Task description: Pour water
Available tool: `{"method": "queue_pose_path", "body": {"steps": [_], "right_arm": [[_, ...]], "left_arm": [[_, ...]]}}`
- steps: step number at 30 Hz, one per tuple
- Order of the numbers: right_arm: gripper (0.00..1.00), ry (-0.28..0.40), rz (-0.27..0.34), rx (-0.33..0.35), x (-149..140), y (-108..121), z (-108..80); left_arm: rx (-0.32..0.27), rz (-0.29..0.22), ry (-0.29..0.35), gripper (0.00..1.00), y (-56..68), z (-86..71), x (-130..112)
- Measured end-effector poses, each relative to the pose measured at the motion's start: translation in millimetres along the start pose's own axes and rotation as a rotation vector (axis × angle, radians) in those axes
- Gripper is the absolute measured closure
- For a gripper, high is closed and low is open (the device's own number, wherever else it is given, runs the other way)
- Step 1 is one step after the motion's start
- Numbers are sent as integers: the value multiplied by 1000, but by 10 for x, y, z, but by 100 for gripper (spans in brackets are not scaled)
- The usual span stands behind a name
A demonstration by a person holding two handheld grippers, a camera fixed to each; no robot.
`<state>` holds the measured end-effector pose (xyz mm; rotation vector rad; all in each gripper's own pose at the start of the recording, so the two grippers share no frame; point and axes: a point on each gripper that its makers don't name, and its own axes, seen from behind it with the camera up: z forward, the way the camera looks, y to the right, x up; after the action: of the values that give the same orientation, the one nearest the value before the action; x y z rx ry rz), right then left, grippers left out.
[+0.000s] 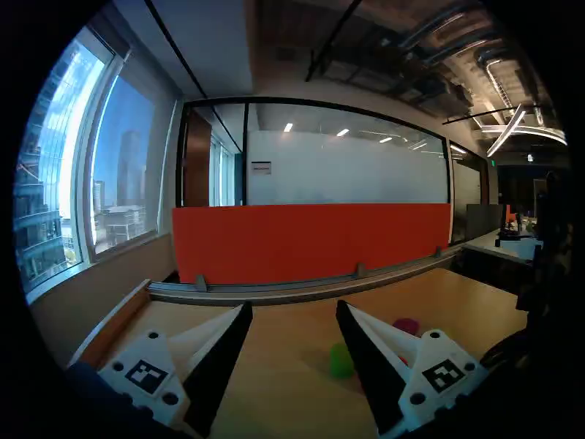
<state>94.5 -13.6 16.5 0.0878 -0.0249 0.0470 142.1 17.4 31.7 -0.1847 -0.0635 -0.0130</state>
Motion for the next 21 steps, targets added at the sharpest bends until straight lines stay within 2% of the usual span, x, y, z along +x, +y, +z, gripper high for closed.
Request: {"method": "queue_pose_path", "body": {"steps": [9, 21], "right_arm": [[1, -14, 5, 159, 45, -334, -27], [1, -16, -22, 389, 66, -903, -124]], "left_arm": [[-192, -42, 2, 16, 355, -14, 93], [-328, -45, -4, 16, 590, -14, 87]]}}
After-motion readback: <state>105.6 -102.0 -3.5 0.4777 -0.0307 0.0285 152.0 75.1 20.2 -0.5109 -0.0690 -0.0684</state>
